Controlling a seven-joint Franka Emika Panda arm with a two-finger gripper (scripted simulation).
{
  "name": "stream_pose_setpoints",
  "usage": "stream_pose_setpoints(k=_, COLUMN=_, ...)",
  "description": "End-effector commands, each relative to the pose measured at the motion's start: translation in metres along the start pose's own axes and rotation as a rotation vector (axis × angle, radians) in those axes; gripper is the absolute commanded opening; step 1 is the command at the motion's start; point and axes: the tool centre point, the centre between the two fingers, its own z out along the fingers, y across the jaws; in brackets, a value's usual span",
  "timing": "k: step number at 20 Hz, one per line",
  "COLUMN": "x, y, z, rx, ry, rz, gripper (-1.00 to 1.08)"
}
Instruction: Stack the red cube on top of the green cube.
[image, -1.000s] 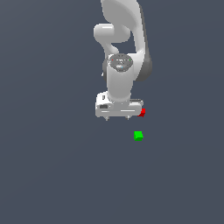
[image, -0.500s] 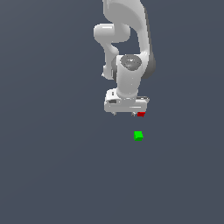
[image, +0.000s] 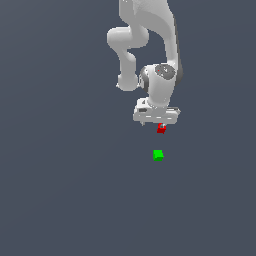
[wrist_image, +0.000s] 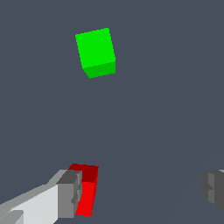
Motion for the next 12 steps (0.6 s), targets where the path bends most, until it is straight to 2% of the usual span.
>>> stream_pose_setpoints(k=1, x=-0.015, y=-0.014, z=0.008, rx=0.0, ry=0.002, rz=0.025, gripper=1.0)
stream_pose_setpoints(k=12, x=-0.051, y=-0.056, z=0.031, rx=-0.001, ry=0.007, rz=0.092, gripper=1.0)
